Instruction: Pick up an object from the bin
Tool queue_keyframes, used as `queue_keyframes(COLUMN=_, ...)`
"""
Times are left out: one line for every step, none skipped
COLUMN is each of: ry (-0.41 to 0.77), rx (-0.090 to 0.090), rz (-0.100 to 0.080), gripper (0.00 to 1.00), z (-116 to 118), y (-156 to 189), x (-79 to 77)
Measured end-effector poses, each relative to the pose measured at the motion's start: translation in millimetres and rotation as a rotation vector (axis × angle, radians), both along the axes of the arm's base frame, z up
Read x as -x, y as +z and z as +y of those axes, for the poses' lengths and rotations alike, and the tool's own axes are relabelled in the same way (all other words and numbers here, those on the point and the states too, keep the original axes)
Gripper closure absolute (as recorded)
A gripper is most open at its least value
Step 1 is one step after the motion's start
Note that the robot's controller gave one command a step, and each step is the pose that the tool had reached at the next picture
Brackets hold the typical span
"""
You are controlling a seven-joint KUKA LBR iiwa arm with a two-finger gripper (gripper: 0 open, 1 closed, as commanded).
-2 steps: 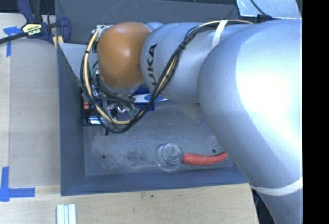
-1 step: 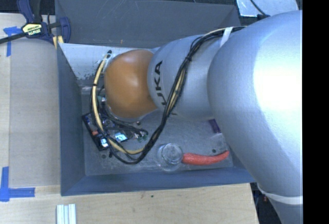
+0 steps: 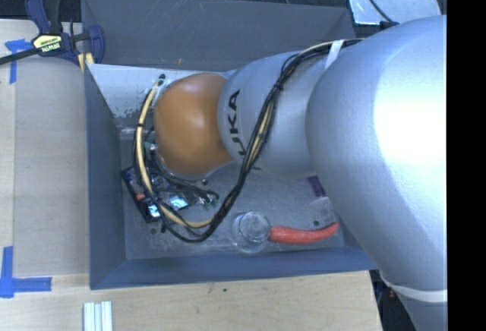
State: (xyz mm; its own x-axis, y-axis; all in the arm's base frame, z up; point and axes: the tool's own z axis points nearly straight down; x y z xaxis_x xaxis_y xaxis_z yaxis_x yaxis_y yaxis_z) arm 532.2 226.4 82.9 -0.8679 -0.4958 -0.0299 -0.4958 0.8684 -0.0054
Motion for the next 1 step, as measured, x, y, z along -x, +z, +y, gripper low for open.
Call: queue_keyframes(ry=0.124, rx=-0.003, rz=-0.017, gripper=1.00, z=-9.8, y=-1.7, x=-2.7)
